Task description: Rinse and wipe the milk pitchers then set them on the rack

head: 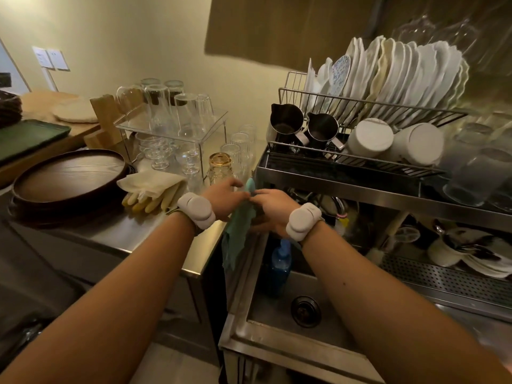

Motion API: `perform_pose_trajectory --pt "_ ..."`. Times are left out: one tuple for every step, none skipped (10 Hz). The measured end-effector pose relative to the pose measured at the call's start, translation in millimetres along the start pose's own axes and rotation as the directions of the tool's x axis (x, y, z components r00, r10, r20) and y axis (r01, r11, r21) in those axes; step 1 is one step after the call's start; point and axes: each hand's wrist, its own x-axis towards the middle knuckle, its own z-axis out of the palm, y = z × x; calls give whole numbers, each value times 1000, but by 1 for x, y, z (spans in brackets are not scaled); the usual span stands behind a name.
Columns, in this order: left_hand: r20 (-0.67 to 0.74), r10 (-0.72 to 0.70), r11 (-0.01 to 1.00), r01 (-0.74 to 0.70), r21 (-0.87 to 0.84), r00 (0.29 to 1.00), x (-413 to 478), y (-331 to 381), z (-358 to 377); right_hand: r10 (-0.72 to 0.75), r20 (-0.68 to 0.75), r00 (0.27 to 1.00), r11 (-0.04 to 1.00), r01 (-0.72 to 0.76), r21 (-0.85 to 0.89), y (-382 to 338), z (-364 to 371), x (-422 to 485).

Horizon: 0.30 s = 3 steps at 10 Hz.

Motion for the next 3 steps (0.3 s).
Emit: perform_pose_trajectory --pt "-124 143 984 -127 127 982 5 26 -1 -38 19 999 999 39 -3 -19 -20 -18" --pt "-168 320 946 -325 -2 932 15 70 -3 -101 13 995 992 99 83 -53 -51 -39" --pt "-95 449 863 -459 -214 889 14 120 -8 -232 -56 971 963 237 129 -84 -81 -64"
